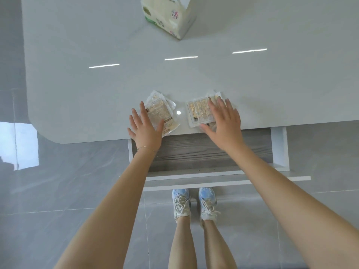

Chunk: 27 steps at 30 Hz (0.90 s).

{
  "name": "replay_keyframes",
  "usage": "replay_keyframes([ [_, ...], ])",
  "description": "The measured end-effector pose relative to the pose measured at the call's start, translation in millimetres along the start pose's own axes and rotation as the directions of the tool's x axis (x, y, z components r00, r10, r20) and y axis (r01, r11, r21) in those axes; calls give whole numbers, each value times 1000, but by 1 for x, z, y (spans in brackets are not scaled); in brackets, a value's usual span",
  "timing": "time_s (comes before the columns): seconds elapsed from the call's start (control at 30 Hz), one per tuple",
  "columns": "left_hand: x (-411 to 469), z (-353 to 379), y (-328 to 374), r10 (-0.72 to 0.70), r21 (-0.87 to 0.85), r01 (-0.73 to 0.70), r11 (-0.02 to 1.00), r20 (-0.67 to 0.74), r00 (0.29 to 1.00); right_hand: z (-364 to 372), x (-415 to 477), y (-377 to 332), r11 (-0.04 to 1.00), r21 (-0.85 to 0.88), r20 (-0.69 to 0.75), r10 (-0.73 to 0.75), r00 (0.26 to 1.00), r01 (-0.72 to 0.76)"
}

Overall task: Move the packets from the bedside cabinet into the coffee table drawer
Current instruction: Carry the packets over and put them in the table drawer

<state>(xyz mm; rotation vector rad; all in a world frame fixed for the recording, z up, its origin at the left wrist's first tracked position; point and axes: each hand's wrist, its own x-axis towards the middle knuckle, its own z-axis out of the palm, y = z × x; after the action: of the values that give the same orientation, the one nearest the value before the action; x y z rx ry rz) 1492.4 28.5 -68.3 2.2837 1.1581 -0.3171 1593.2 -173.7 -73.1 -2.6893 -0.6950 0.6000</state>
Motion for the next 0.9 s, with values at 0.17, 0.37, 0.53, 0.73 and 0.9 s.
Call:
replay_keyframes([
  [0.17, -1, 16, -2, -14, -39, 12, 999, -53, 999, 14, 25, 0, 959, 112, 39, 257, 966, -260],
  [0.37, 0, 16, 0, -168, -134, 154, 979, -104, 980, 16, 23, -8, 927, 261, -151, 317, 936, -271],
  [0.53, -3, 9, 3, -225, -328, 186, 926, -87, 970, 16, 14, -7, 723, 552, -53, 528, 847, -416],
  [0.73, -27, -2, 2, -202, -729, 156, 666, 24, 979, 4, -13, -13, 386, 827, 117, 593, 796, -409],
  [0.9, -42, -8, -36, -16, -736, 286, 614, 351, 936, -3, -55, 9, 216, 821, 414, 413, 811, -529],
])
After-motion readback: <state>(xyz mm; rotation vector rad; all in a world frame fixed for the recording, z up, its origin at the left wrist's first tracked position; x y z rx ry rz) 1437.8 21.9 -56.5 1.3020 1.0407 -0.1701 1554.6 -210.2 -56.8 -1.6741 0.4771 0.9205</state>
